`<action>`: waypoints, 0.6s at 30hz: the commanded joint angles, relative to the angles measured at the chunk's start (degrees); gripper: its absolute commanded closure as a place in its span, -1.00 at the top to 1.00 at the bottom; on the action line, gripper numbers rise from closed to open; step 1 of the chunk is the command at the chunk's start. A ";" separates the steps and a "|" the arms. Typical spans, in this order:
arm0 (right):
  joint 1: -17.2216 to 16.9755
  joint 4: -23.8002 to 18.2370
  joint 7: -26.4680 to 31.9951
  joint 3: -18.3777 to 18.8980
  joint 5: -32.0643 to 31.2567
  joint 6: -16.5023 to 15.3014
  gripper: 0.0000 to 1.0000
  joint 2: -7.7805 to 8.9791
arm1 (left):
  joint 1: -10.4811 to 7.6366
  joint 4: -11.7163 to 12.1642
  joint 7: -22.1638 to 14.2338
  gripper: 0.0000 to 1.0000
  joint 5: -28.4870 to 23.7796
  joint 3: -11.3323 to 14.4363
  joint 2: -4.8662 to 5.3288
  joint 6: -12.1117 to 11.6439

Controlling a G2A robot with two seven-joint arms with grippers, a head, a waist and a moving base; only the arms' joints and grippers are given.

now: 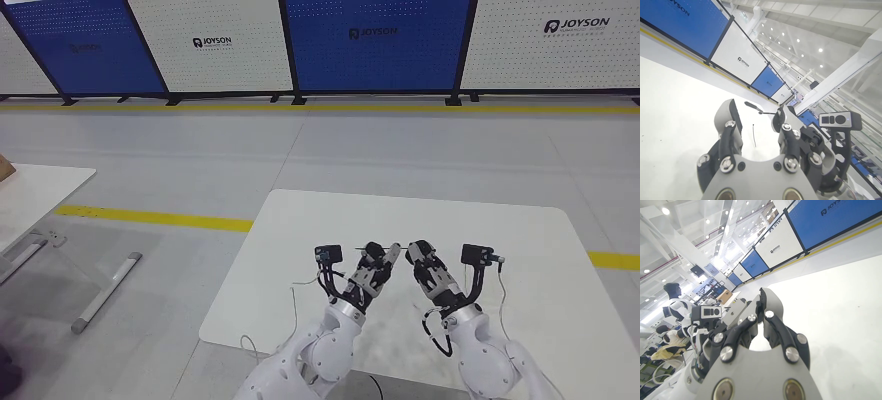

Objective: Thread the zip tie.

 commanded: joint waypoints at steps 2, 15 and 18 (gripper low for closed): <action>-0.01 0.02 0.03 0.02 0.01 -0.12 -1.00 -0.04 | -0.11 0.16 0.04 -1.00 -0.12 0.01 -0.10 0.10; 0.28 0.25 0.69 0.24 0.10 -0.21 -1.00 -0.21 | 0.09 -0.27 -0.76 -1.00 -0.89 -0.15 -0.37 -1.20; 0.43 0.31 1.28 0.22 0.12 -0.33 -1.00 -0.24 | 0.18 -0.43 -0.93 -1.00 -0.57 -0.18 -0.38 -1.41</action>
